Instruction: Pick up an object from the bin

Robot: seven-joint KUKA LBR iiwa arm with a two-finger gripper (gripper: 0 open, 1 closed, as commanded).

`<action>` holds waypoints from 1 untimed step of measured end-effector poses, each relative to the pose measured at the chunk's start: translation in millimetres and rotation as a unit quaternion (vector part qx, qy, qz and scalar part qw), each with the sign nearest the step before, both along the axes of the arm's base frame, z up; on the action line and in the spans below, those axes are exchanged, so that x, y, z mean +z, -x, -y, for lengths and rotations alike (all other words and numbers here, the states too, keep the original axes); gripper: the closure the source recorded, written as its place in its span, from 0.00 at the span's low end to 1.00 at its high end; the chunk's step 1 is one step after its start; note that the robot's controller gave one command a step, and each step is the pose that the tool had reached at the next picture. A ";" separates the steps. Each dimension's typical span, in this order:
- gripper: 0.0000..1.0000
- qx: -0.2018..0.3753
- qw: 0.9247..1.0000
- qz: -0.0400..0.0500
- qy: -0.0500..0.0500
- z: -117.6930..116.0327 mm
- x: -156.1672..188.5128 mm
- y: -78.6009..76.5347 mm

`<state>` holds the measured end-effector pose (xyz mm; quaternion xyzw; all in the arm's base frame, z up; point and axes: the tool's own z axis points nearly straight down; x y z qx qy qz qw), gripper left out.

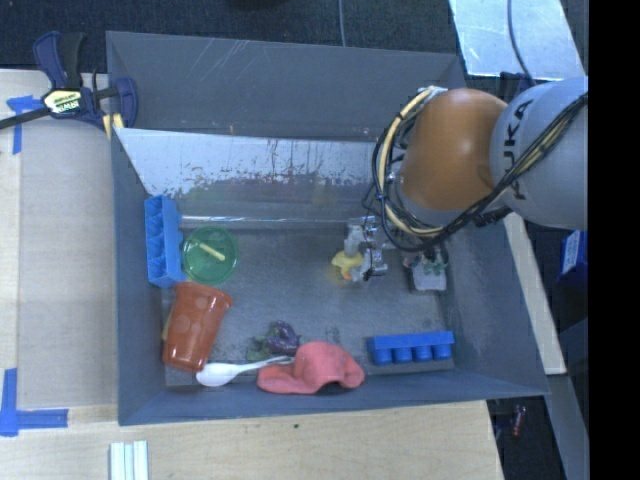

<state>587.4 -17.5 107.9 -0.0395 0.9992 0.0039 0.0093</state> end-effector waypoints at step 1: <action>1.00 0.011 1.000 -0.002 0.000 5.4 50.4 1.9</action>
Offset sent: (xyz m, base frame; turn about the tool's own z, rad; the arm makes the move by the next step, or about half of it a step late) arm -0.0041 0.0017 0.1362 0.0104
